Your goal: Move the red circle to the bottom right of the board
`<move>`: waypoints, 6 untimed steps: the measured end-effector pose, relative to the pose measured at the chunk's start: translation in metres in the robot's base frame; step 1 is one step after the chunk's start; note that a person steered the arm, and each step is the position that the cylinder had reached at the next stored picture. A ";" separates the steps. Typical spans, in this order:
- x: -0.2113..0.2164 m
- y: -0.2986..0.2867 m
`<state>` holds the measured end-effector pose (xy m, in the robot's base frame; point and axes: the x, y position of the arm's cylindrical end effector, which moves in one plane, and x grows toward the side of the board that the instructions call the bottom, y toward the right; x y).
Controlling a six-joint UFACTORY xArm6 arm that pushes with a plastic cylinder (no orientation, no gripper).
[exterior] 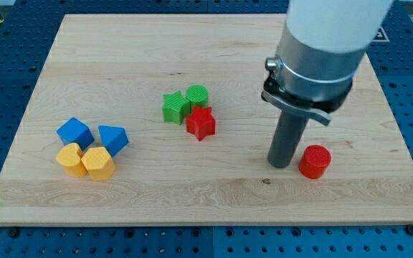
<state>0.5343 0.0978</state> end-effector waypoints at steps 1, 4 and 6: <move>-0.001 0.036; 0.027 0.052; 0.027 0.091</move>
